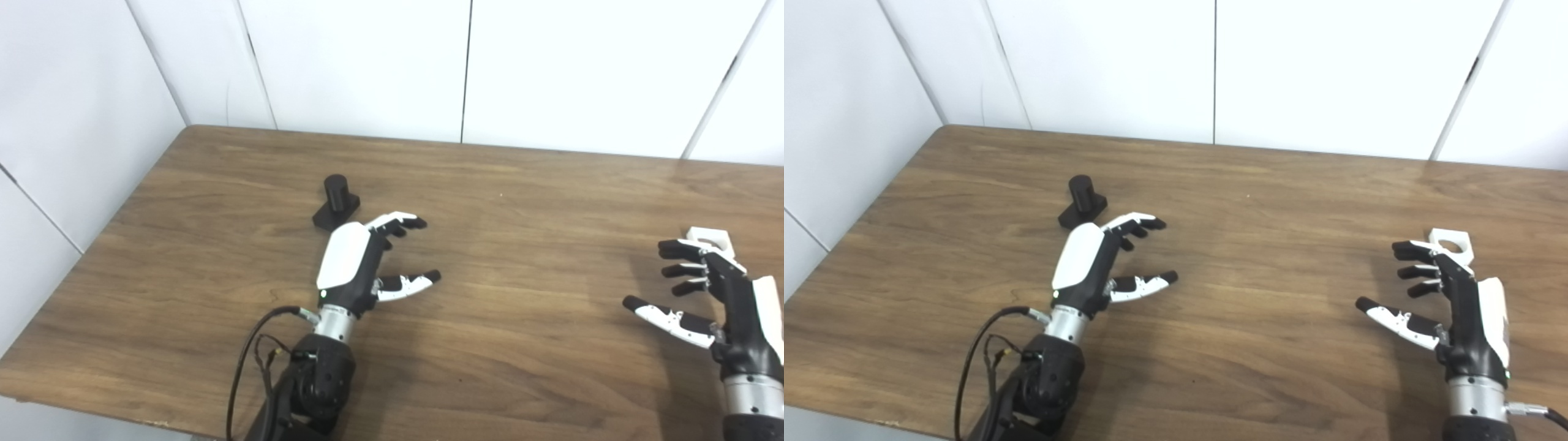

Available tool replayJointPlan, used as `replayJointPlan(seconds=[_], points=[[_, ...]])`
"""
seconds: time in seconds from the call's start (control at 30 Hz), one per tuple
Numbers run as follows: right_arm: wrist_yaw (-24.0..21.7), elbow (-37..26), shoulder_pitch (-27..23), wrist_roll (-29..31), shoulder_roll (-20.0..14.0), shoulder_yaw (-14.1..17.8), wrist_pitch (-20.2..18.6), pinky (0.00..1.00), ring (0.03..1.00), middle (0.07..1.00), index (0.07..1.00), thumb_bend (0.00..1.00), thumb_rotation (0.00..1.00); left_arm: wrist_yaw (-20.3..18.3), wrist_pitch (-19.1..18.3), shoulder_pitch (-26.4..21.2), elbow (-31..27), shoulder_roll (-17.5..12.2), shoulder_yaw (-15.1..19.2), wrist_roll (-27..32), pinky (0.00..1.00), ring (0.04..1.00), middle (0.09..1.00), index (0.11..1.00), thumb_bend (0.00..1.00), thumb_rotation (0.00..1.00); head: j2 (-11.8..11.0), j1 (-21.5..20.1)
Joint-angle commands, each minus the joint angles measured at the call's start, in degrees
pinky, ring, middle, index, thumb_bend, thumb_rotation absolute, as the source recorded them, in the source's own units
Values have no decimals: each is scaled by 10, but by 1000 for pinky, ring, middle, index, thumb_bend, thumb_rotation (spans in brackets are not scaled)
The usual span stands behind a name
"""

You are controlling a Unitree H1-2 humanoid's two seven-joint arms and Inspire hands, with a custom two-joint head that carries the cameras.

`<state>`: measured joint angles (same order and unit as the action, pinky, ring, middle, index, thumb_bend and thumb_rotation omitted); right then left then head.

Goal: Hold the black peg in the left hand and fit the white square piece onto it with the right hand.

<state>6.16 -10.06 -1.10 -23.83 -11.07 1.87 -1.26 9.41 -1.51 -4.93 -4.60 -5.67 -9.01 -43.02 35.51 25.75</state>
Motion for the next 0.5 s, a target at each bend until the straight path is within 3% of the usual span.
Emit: replayJointPlan(seconds=[0.0, 0.27, 0.47], points=[[0, -27, -19, 3, -3, 4, 3, 458, 599, 676, 664, 663, 0, -1, -10, -34, -30, -14, 9, -10, 605, 741, 754, 684, 680, 213, 0, 0], [-7, -36, -18, 3, -4, 6, -7, 459, 601, 677, 664, 668, 0, 1, -35, -58, -34, -38, 19, -38, 630, 792, 776, 691, 675, 254, 0, 1], [-6, -36, -18, 4, -4, 7, -3, 457, 600, 678, 664, 672, 0, 17, -57, -80, -30, -55, 28, -79, 718, 855, 821, 691, 701, 291, 0, 3]])
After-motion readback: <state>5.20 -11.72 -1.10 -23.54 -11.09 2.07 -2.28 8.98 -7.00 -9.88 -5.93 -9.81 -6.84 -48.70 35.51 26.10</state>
